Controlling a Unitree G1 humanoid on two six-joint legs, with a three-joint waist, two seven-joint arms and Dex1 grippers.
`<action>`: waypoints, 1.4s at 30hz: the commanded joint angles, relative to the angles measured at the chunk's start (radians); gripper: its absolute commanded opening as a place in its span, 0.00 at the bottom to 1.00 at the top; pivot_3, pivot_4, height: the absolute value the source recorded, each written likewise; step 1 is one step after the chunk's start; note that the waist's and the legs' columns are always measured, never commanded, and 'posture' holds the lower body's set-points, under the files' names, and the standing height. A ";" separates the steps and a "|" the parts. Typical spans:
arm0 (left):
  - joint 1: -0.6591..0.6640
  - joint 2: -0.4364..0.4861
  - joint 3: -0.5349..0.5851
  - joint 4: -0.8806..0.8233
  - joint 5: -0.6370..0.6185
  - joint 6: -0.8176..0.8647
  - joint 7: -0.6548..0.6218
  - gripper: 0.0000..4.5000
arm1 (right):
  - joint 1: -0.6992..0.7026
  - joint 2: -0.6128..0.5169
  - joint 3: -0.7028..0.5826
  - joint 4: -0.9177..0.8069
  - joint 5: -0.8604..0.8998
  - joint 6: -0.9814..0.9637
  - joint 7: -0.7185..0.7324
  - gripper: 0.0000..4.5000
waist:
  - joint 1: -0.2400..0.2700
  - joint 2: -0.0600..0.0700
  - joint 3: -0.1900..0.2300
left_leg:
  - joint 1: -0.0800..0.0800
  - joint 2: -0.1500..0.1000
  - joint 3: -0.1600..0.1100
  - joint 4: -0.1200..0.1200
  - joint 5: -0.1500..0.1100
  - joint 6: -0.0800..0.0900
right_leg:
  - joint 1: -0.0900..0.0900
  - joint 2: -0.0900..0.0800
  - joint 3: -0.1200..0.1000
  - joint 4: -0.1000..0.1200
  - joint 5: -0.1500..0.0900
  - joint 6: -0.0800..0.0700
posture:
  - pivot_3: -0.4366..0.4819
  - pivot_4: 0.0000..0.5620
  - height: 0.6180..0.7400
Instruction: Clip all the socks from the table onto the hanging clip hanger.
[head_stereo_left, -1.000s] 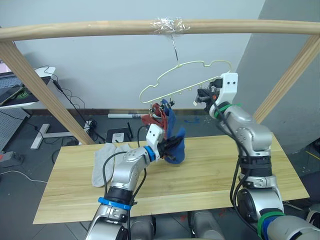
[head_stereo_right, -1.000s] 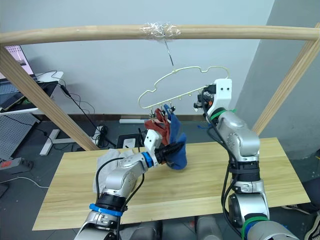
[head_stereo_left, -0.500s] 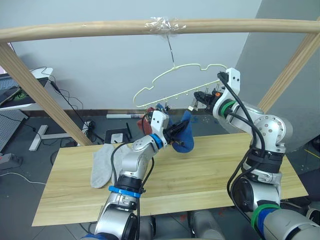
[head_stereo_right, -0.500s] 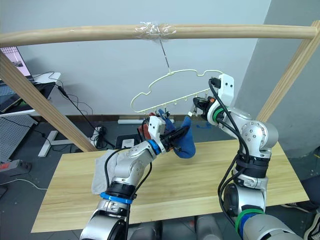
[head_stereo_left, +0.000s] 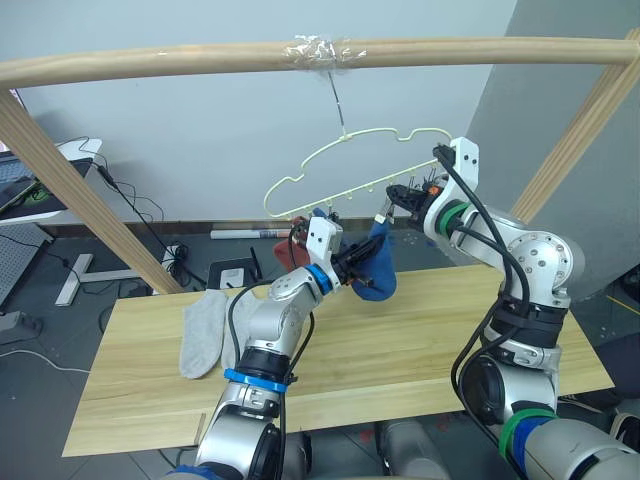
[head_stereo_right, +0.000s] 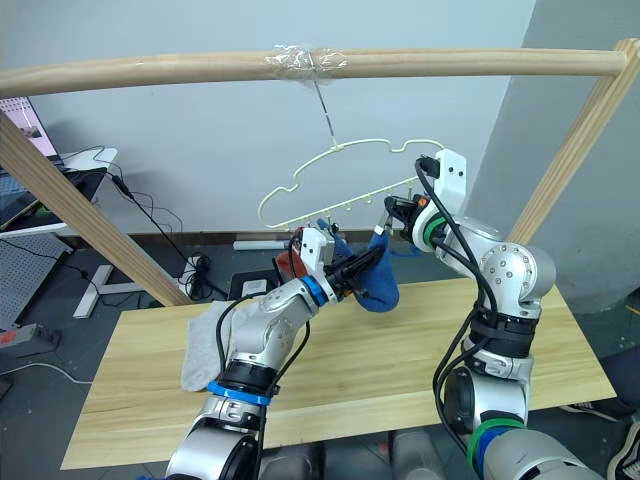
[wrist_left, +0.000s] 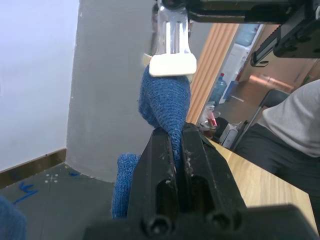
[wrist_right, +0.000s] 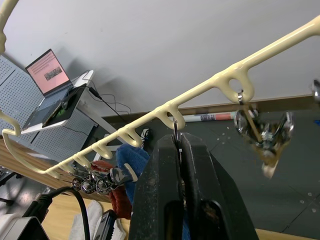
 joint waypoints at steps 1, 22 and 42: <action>-0.024 -0.012 0.019 -0.056 -0.038 0.004 0.005 0.00 | -0.009 0.007 0.009 -0.054 0.017 -0.010 -0.004 0.00 | 0.000 0.000 0.000 | 0.000 0.000 0.000 0.000 0.000 0.000 | 0.000 0.000 0.000 0.000 0.000 0.000 | 0.28 0.18 1.00; -0.033 0.011 0.006 -0.058 -0.039 0.039 0.027 0.00 | 0.021 -0.017 -0.020 -0.093 0.096 -0.009 0.044 0.99 | -0.001 0.000 0.000 | 0.000 0.000 0.000 0.000 0.000 0.000 | 0.000 0.000 0.000 0.000 0.000 0.001 | 0.28 0.22 1.00; 0.147 0.248 0.023 -0.281 -0.080 0.203 -0.041 1.00 | 0.428 -0.218 0.315 -0.315 -0.185 -0.484 0.177 1.00 | -0.032 0.000 0.000 | 0.001 0.001 0.002 0.000 0.000 0.000 | 0.000 0.002 0.004 0.001 -0.001 0.002 | 0.30 0.23 1.00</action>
